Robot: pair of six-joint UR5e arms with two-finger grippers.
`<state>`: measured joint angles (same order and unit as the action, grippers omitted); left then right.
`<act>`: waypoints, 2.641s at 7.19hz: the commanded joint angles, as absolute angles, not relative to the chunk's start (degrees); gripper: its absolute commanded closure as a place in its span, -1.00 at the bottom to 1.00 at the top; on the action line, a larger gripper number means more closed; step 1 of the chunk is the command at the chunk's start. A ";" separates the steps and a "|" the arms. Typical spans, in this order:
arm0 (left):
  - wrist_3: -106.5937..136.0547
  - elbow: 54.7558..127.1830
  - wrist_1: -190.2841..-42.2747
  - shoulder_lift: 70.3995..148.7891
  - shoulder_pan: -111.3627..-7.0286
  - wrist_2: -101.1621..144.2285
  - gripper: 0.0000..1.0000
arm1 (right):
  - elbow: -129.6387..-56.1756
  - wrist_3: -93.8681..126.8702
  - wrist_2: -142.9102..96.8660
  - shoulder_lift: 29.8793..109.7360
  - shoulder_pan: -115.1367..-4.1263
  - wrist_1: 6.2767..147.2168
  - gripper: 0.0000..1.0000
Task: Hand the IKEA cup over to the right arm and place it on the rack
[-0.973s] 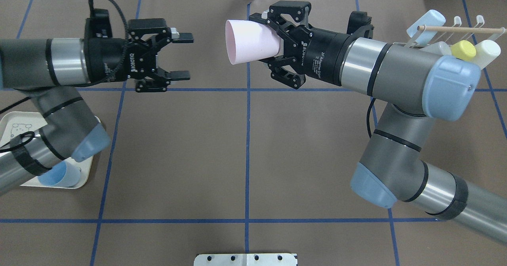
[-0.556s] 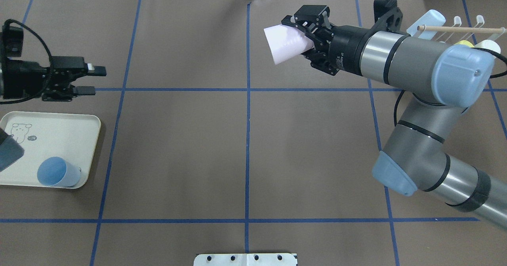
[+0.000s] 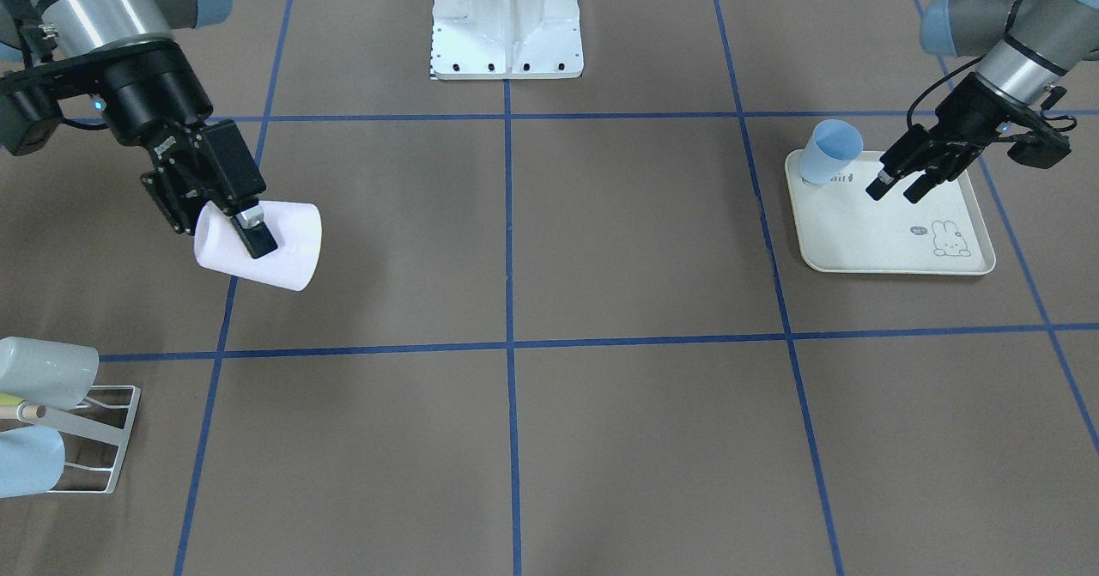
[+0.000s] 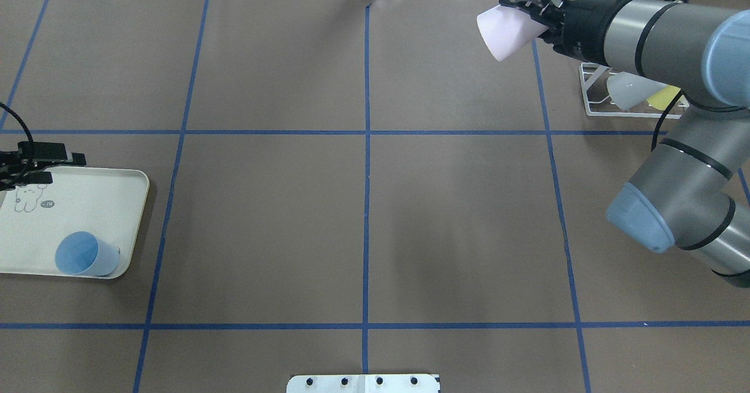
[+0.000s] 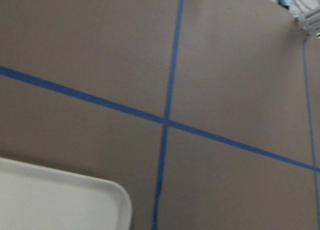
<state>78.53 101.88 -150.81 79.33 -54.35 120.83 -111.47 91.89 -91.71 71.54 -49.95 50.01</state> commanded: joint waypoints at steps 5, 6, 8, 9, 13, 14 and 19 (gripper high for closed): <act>77.25 114.96 -131.42 68.02 -38.69 111.18 -0.88 | -110.58 73.15 -91.05 72.16 -57.55 60.02 1.00; 77.26 114.96 -131.31 68.03 -38.41 111.44 -0.71 | -110.04 70.08 -90.97 74.07 -59.13 60.20 1.00; 77.43 114.78 -131.13 68.73 -38.23 111.71 0.12 | -107.24 64.71 -90.97 75.58 -64.13 60.11 1.00; 77.87 114.35 -131.05 70.04 -38.23 111.88 0.54 | -103.57 61.90 -91.05 75.59 -66.42 60.03 1.00; 77.44 117.93 -129.02 72.51 -40.67 118.89 1.00 | -92.84 55.02 -91.85 74.62 -71.02 59.59 1.00; 77.08 118.21 -128.94 73.47 -45.74 122.40 1.00 | -90.64 54.93 -91.93 73.23 -71.02 59.59 1.00; 77.17 118.39 -128.41 77.87 -48.87 123.66 1.00 | -81.57 53.61 -92.02 69.43 -70.41 56.09 1.00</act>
